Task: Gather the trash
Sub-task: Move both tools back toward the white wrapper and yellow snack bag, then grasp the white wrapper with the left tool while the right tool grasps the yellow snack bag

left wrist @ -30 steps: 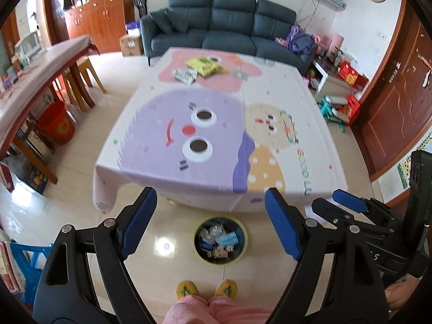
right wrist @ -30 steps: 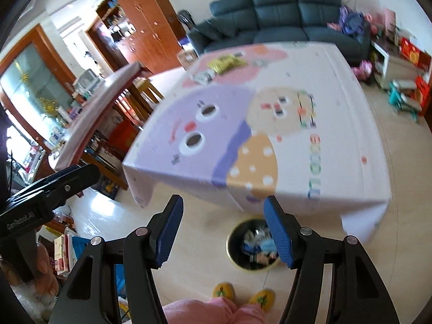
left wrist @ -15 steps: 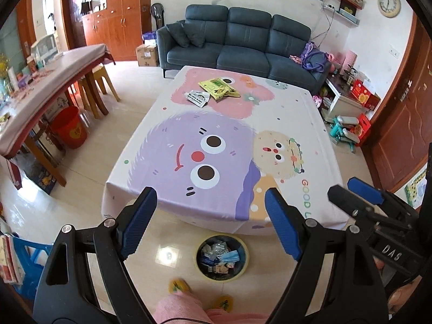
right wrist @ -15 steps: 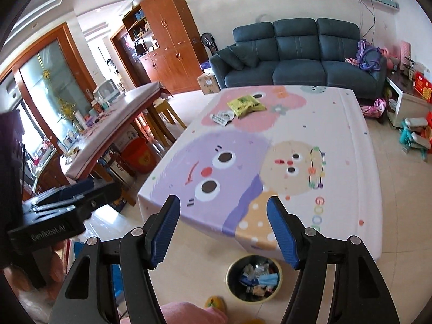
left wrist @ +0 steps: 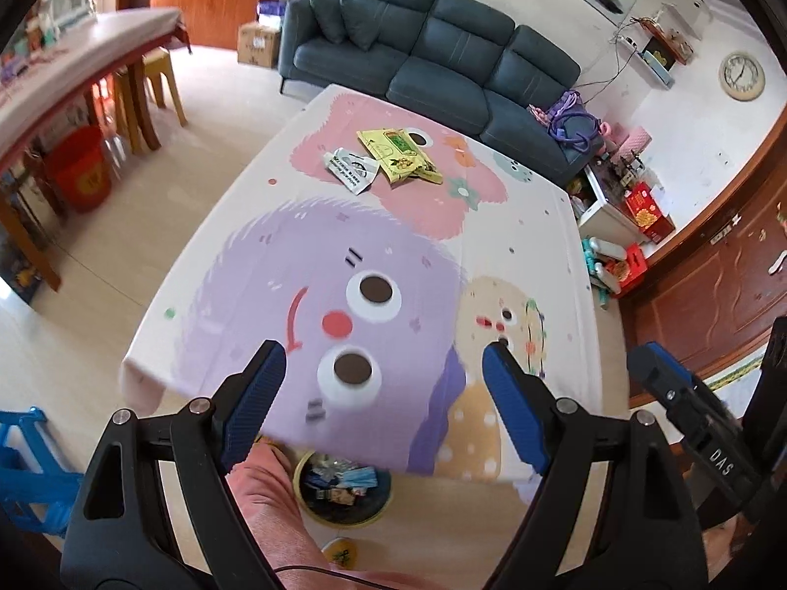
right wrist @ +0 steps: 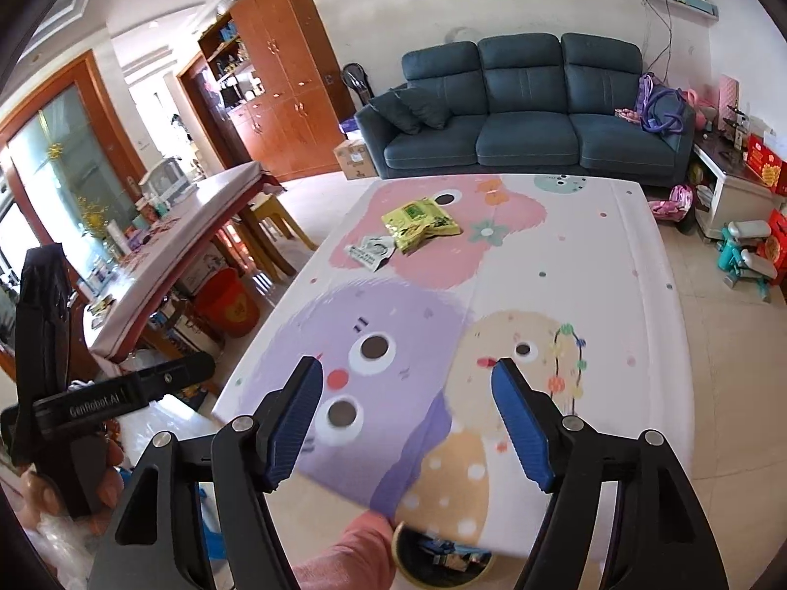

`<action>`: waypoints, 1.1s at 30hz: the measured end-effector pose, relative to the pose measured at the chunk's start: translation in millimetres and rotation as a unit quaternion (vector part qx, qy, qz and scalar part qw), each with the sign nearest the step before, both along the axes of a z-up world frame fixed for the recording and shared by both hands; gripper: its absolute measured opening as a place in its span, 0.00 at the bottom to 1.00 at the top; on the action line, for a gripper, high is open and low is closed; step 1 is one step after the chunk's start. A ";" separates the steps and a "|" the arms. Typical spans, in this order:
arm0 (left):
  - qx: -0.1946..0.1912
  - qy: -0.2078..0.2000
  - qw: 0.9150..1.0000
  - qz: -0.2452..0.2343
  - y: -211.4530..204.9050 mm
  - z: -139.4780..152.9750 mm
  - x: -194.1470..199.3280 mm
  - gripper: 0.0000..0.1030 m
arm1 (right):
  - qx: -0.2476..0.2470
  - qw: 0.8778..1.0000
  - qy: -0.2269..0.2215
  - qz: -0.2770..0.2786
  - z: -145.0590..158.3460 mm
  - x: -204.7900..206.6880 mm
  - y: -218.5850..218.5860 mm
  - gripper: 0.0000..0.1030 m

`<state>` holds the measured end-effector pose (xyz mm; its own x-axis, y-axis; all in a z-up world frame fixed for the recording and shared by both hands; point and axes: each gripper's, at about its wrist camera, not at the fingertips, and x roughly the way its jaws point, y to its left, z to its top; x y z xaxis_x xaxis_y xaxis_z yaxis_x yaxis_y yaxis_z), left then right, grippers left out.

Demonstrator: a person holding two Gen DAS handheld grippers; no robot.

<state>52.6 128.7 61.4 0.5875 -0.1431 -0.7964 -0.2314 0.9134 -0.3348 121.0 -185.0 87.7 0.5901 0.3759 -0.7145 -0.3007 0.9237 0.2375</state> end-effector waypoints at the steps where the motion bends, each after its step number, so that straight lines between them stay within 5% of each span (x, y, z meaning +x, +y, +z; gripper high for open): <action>1: -0.007 0.003 1.000 -0.004 9.0 -5.7 18.6 0.78 | -0.002 1.000 0.003 -0.004 -2.9 14.3 5.5 0.71; 8: -0.059 0.054 0.997 -0.019 72.0 -61.1 157.3 0.77 | -0.018 0.998 0.036 -0.047 -37.5 146.3 55.3 0.71; 16: -0.109 0.138 0.984 -0.023 107.9 -157.1 307.3 0.62 | -0.031 0.994 0.069 -0.074 -85.5 305.0 109.4 0.71; 27: -0.139 0.213 0.967 -0.009 100.8 -218.7 397.8 0.60 | -0.037 0.992 0.096 -0.069 -140.2 400.8 131.3 0.71; 33: -0.115 0.215 0.970 -0.003 97.7 -222.2 417.8 0.60 | -0.035 0.992 0.103 -0.070 -156.6 418.9 127.9 0.71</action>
